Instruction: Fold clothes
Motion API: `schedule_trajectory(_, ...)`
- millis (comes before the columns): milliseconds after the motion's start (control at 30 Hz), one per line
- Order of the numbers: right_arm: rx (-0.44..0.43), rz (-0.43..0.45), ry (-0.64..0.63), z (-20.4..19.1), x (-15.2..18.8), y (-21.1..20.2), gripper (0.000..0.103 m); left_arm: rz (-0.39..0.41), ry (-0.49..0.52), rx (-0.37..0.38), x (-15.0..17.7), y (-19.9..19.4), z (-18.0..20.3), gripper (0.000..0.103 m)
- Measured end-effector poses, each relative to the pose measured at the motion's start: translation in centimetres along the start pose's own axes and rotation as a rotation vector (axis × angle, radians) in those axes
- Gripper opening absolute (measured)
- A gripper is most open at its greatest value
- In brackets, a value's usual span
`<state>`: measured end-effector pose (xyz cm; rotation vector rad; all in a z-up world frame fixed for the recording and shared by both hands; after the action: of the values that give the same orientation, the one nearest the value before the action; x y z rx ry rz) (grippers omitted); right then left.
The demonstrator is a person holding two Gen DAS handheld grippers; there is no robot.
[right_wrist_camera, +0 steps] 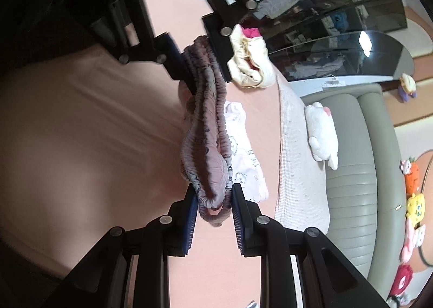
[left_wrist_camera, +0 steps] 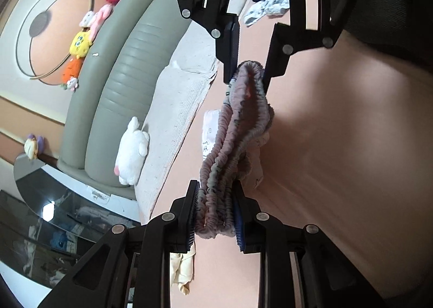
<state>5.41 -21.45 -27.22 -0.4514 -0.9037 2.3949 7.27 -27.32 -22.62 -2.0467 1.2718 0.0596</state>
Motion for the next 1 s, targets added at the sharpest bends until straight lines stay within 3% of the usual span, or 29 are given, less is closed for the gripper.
schedule_trajectory(233, 0.017, 0.0, 0.076, 1.9, -0.6, 2.8, 0.023, -0.034, -0.072, -0.028, 0.9, -0.6, -0.2, 0.021)
schedule_trajectory(600, -0.019, 0.027, 0.17, 4.3, 0.2, 6.5, 0.023, -0.006, -0.151, -0.026, 0.5, 2.0, -2.5, 0.02)
schedule_trajectory(833, -0.046, 0.013, 0.247, 5.6, 1.3, 8.4, 0.023, -0.006, -0.143, -0.026, 0.5, 5.4, -3.6, 0.02)
schedule_trajectory(1000, -0.064, -0.002, 0.304, 8.0, 2.1, 11.2, 0.023, -0.014, -0.217, 0.018, 0.6, 9.1, -5.9, 0.02)
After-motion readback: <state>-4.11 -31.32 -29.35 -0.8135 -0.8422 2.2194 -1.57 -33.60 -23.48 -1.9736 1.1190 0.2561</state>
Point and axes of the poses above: each gripper's, at about its wrist camera, not at the fingertips, and y roughly the way its jaws point, z to its right, x to its underside, the point moved 8 cm from there along y, roughly the way its jaws point, and after that the axes turned 7 degrees about -y, right-handed, at the moved point
